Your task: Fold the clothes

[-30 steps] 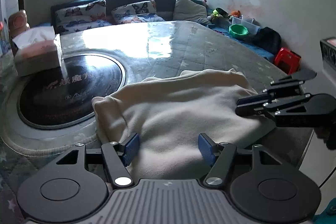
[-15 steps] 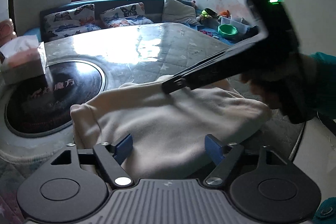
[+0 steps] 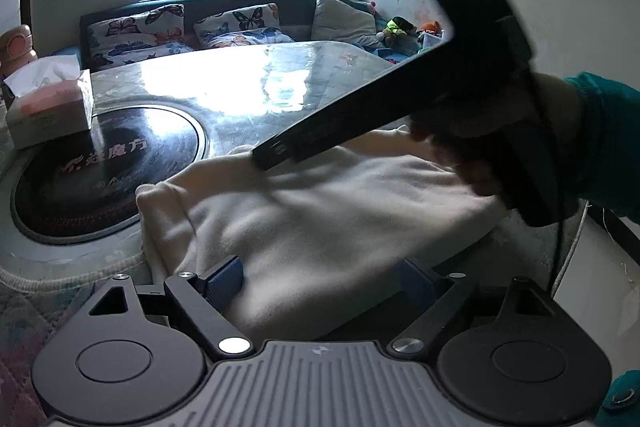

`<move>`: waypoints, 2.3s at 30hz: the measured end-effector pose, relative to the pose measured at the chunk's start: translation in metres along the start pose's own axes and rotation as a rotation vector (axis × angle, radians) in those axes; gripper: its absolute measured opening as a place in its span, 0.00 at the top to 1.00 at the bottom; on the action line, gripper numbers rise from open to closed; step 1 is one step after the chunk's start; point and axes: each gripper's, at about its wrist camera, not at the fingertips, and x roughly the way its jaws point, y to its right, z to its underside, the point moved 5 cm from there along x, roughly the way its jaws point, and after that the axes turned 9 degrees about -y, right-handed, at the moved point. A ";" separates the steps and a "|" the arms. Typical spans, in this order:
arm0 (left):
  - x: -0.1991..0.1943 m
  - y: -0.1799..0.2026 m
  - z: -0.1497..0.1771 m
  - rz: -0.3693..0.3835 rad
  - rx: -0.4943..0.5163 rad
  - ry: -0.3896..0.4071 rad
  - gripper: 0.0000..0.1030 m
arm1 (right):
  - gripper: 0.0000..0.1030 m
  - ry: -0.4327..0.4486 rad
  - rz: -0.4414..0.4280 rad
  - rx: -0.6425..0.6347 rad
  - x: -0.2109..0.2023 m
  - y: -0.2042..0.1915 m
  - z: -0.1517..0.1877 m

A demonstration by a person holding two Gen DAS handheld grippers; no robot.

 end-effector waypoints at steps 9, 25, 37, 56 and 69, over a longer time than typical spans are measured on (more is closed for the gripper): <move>-0.006 -0.001 0.005 0.006 -0.011 0.014 0.11 | 0.74 -0.005 -0.004 -0.037 0.004 -0.018 -0.016; -0.011 -0.006 0.013 0.014 -0.043 0.028 0.08 | 0.75 -0.039 -0.058 -0.208 0.003 -0.064 -0.025; -0.014 -0.008 0.017 0.006 -0.049 0.030 0.07 | 0.80 -0.027 -0.101 -0.205 -0.002 -0.067 -0.027; -0.035 -0.025 0.026 -0.053 -0.074 0.029 0.04 | 0.80 -0.034 -0.086 -0.265 -0.027 -0.066 0.014; -0.068 -0.069 0.023 -0.183 -0.185 0.094 0.03 | 0.80 0.012 -0.118 -0.319 -0.039 -0.088 0.043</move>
